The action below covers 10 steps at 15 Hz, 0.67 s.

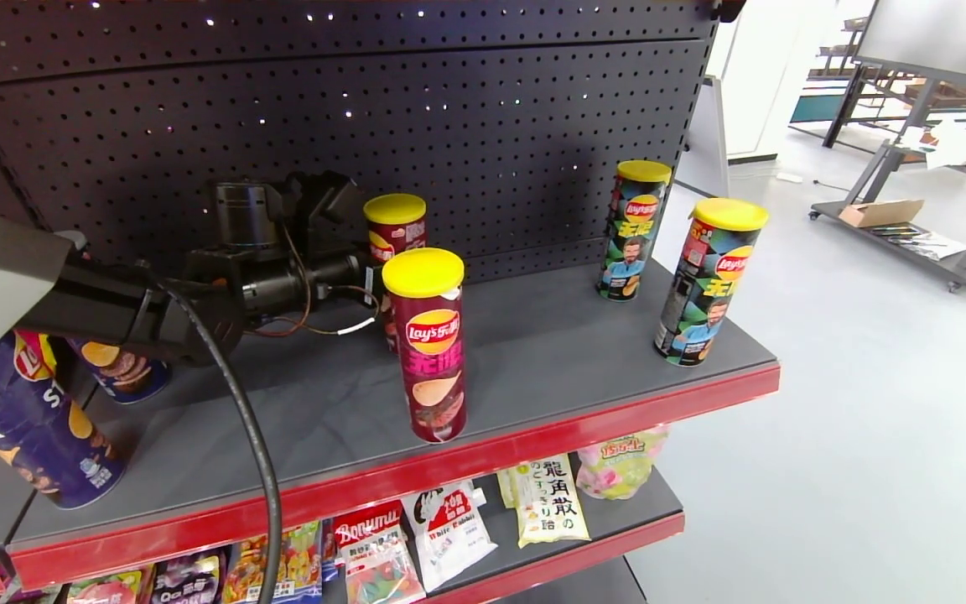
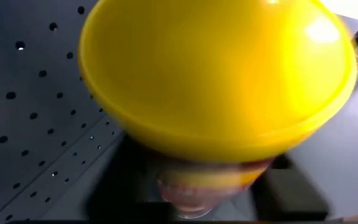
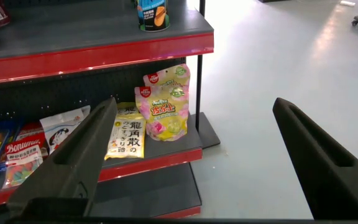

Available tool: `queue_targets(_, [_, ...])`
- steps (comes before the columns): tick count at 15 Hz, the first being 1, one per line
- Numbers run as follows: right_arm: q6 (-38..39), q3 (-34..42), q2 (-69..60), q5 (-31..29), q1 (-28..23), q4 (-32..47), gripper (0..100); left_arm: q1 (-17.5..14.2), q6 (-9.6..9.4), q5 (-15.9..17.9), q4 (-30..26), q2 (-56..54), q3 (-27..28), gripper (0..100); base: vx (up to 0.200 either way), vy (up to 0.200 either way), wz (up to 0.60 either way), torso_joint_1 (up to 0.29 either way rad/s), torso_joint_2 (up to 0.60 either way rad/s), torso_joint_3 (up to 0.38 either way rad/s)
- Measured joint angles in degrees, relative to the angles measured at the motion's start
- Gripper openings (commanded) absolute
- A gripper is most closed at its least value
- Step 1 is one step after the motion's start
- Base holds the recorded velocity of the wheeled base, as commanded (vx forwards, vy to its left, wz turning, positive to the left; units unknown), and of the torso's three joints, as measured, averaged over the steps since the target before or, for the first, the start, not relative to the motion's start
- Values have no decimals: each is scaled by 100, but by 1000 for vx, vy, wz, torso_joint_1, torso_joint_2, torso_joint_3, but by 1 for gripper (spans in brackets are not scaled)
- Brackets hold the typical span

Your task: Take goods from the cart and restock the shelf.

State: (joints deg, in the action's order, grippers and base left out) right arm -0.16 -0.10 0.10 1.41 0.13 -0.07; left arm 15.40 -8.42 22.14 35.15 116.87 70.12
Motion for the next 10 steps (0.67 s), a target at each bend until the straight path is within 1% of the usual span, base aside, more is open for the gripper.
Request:
queue_targets(6, [0, 0, 0, 2, 5, 0, 100, -16, 22, -41, 5, -133, -171, 100, 0, 0, 0, 0, 0, 0])
queue_targets(7, [0, 0, 0, 2, 2, 0, 100, -38, 20, -46, 5, -212, -279, 100, 0, 0, 0, 0, 0, 0])
queue_targets(10, [0, 0, 0, 2, 0, 0, 100, -195, 17, -63, 2, -660, -1012, 100, 0, 0, 0, 0, 0, 0])
